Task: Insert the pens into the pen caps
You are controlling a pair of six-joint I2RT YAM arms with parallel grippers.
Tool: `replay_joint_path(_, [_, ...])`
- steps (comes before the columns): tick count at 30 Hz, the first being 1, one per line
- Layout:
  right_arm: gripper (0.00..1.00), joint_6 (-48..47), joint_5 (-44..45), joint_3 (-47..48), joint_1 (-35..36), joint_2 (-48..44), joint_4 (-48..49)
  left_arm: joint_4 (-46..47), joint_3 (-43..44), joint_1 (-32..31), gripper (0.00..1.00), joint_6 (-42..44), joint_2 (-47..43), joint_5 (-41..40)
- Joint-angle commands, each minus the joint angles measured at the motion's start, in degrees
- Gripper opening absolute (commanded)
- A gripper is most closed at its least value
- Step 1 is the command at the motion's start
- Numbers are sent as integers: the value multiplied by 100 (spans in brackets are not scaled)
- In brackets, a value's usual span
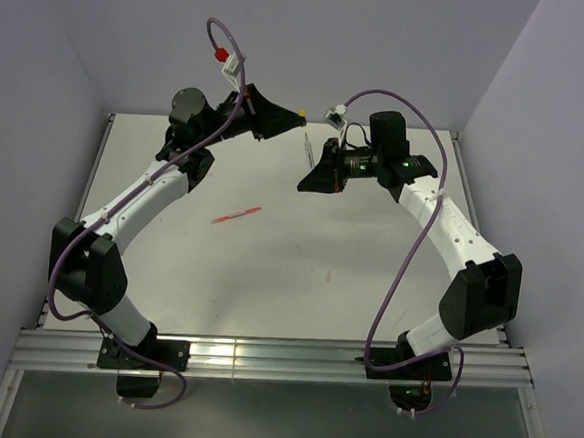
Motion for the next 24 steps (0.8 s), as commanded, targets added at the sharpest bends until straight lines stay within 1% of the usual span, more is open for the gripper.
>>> replay_joint_path(1, [0, -32, 4, 162, 31, -256, 105, 175, -72, -135, 0, -1, -31, 66])
replay_joint_path(11, [0, -67, -31, 118, 31, -344, 79, -300, -11, -205, 0, 315, 39, -189])
replay_joint_path(24, [0, -155, 48, -75, 22, -449, 70, -379, 173, -188, 0, 447, 109, -242])
